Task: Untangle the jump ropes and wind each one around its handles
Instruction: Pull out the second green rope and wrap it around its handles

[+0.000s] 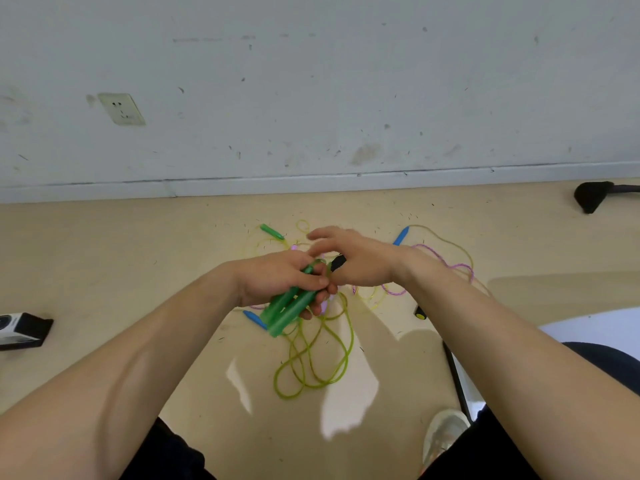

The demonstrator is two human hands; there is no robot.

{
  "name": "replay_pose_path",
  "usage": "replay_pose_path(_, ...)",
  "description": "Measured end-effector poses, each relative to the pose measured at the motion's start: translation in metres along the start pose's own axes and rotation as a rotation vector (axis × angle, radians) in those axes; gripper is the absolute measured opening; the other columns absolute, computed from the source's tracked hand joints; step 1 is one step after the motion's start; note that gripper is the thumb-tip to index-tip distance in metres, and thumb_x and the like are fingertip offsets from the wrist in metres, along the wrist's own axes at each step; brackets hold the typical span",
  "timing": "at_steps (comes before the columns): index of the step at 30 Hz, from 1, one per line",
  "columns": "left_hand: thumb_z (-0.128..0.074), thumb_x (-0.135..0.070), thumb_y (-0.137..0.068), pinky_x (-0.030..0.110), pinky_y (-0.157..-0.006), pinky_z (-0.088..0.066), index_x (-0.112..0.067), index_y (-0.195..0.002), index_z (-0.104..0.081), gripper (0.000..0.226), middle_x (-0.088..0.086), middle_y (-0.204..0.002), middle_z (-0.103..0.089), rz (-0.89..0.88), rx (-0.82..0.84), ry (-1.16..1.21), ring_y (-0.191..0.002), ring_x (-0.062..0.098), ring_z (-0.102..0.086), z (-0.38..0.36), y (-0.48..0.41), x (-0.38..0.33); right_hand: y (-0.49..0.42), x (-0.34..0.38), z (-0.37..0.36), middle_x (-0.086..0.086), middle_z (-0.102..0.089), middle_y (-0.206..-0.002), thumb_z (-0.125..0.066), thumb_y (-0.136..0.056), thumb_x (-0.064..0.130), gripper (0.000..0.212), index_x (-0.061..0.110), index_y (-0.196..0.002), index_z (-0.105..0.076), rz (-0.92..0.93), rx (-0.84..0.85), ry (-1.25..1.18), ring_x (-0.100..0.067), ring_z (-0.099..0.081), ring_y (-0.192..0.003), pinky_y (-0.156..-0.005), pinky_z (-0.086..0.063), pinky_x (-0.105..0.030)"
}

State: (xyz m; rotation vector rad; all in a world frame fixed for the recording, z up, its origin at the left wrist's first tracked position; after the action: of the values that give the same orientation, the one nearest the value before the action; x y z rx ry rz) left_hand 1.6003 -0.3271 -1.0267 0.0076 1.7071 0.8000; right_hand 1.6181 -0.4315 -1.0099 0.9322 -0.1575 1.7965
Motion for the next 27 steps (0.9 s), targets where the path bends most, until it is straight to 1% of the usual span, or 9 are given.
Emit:
replay_pose_path(2,-0.054,-0.015,-0.097,0.036,-0.074,-0.053,-0.002,-0.096,-0.06,0.014,0.003,-0.078,-0.063,0.023,0.067,-0.017,-0.072,0.019,-0.061,-0.004,0.003,0.0,0.001,-0.002,-0.006,0.018,-0.063,-0.109,-0.064,-0.083,0.016,0.028,0.027,-0.109,-0.067,-0.022,0.09,-0.066,-0.005,-0.056,-0.1,-0.087,-0.041,-0.025)
replay_pose_path(4,-0.051,-0.012,-0.101,0.035,-0.073,-0.053,0.0,-0.101,-0.057,0.014,0.0,-0.075,-0.063,0.028,0.082,-0.062,-0.071,0.019,-0.06,-0.005,0.006,-0.001,0.004,-0.008,-0.006,0.013,-0.063,-0.078,-0.06,-0.084,0.021,0.012,0.016,-0.089,-0.069,-0.062,0.135,-0.111,-0.006,-0.057,-0.079,-0.077,-0.041,-0.026)
replay_pose_path(7,-0.048,-0.009,-0.103,0.035,-0.073,-0.054,0.001,-0.104,-0.058,0.014,-0.001,-0.073,-0.062,0.046,0.041,-0.1,-0.07,0.019,-0.06,0.001,0.009,-0.001,0.005,-0.011,-0.003,-0.006,-0.065,-0.071,-0.058,-0.081,0.024,0.018,0.009,-0.077,-0.067,-0.074,0.158,-0.3,-0.018,-0.063,-0.074,-0.08,-0.045,-0.033)
replay_pose_path(9,-0.051,-0.01,-0.102,0.036,-0.075,-0.052,0.001,-0.105,-0.06,0.014,0.001,-0.074,-0.06,0.054,0.021,-0.1,-0.071,0.021,-0.059,0.006,0.01,0.001,0.008,-0.006,0.004,-0.007,-0.052,-0.062,-0.055,-0.082,0.025,0.022,0.008,-0.078,-0.069,-0.046,0.122,-0.424,-0.022,-0.053,-0.064,-0.074,-0.043,-0.035)
replay_pose_path(11,-0.054,-0.008,-0.1,0.038,-0.079,-0.052,0.002,-0.104,-0.062,0.013,0.004,-0.077,-0.061,0.05,0.007,-0.081,-0.073,0.022,-0.059,0.01,0.01,0.002,0.008,-0.006,0.012,-0.006,-0.045,-0.062,-0.052,-0.092,0.018,0.025,0.002,-0.088,-0.071,-0.036,0.061,-0.492,-0.018,-0.042,-0.057,-0.064,-0.042,-0.03)
replay_pose_path(15,-0.056,-0.004,-0.098,0.045,-0.097,-0.05,-0.005,-0.107,-0.068,0.015,0.007,-0.089,-0.072,0.008,-0.061,-0.114,-0.09,0.024,-0.067,0.016,0.008,0.001,0.008,-0.007,0.013,-0.003,-0.06,-0.062,-0.058,-0.097,0.013,0.017,0.002,-0.099,-0.07,-0.022,0.026,-0.488,-0.019,-0.046,-0.06,-0.057,-0.041,-0.025)
replay_pose_path(20,-0.057,-0.024,-0.098,0.037,-0.094,-0.047,-0.006,-0.118,-0.067,0.029,0.012,-0.104,-0.072,0.001,-0.077,-0.055,-0.102,0.02,-0.067,0.015,0.006,0.002,0.006,-0.007,0.015,-0.009,-0.069,-0.071,-0.066,-0.092,0.012,0.007,0.012,-0.088,-0.071,-0.024,-0.03,-0.391,-0.011,-0.05,-0.058,-0.058,-0.042,-0.025)
replay_pose_path(24,-0.04,-0.021,-0.106,0.034,-0.085,-0.053,0.001,-0.122,-0.064,0.036,0.017,-0.104,-0.07,0.016,-0.087,0.153,-0.104,0.031,-0.065,0.009,0.003,0.003,0.005,-0.008,0.025,-0.009,-0.066,-0.07,-0.076,-0.085,0.01,0.003,0.009,-0.086,-0.073,0.021,-0.158,-0.404,-0.014,-0.059,-0.067,-0.07,-0.05,-0.037)
replay_pose_path(27,-0.038,-0.016,-0.106,0.033,-0.082,-0.056,0.002,-0.123,-0.062,0.035,0.01,-0.096,-0.069,-0.001,-0.091,0.224,-0.106,0.031,-0.067,0.005,0.002,0.003,0.006,-0.009,0.03,-0.011,-0.065,-0.076,-0.078,-0.081,0.0,0.011,0.005,-0.088,-0.071,0.062,-0.212,-0.512,-0.013,-0.062,-0.067,-0.072,-0.053,-0.029)
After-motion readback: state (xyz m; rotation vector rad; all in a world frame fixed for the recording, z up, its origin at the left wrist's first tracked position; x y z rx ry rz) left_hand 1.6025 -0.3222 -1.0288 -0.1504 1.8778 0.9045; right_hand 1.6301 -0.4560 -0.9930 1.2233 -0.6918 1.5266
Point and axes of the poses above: each hand's wrist, its own y-axis away from the middle knuckle, its own z-axis out of the back of the hand, x = y × z, the point moved 7 cm from there along -y, towards the middle knuckle
